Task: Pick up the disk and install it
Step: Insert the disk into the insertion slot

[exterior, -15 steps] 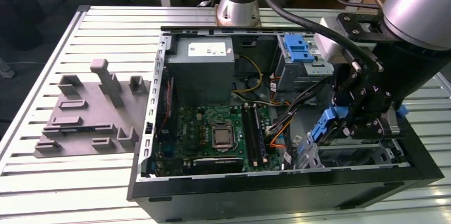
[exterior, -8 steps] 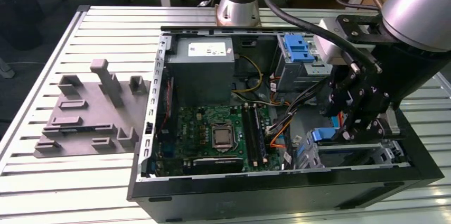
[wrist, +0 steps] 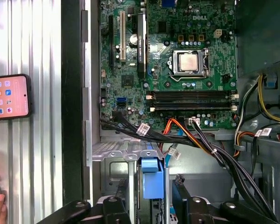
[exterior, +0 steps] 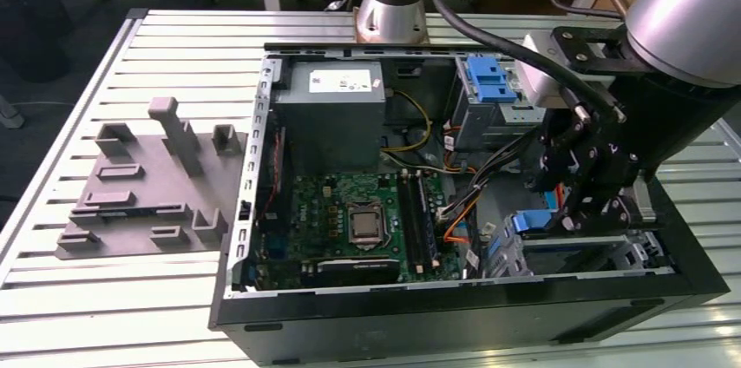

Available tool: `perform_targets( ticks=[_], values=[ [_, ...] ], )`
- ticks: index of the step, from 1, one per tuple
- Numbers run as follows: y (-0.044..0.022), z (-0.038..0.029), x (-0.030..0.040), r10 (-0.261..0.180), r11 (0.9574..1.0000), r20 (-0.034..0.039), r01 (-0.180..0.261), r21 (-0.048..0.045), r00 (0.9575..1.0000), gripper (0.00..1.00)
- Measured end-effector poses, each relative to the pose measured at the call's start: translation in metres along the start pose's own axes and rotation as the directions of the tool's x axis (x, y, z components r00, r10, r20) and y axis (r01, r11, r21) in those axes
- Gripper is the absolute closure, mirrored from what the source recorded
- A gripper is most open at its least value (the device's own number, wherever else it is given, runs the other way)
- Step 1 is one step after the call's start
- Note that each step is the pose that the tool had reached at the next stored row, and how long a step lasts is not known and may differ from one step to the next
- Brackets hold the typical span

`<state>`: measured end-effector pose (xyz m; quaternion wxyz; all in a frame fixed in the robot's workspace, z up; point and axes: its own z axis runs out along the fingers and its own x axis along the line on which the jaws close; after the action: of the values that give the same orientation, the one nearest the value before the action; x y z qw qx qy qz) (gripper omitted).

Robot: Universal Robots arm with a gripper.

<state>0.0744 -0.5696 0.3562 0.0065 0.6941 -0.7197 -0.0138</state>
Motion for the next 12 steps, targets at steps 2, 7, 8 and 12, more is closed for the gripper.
perform_targets(
  ticks=[2,7,8,12],
  values=[
    [-0.0002,0.0024,0.0000,0.000,1.0000,-0.0003,0.000,0.0000,1.0000,0.50],
    [-0.0006,0.0085,0.0001,0.000,1.0000,-0.0003,0.000,0.0000,1.0000,0.64],
    [-0.0006,0.0093,0.0001,0.000,1.0000,-0.0003,0.000,0.0000,1.0000,0.70],
    [-0.0007,0.0102,0.0001,0.000,1.0000,-0.0006,0.000,0.0000,1.0000,0.82]
  ],
)
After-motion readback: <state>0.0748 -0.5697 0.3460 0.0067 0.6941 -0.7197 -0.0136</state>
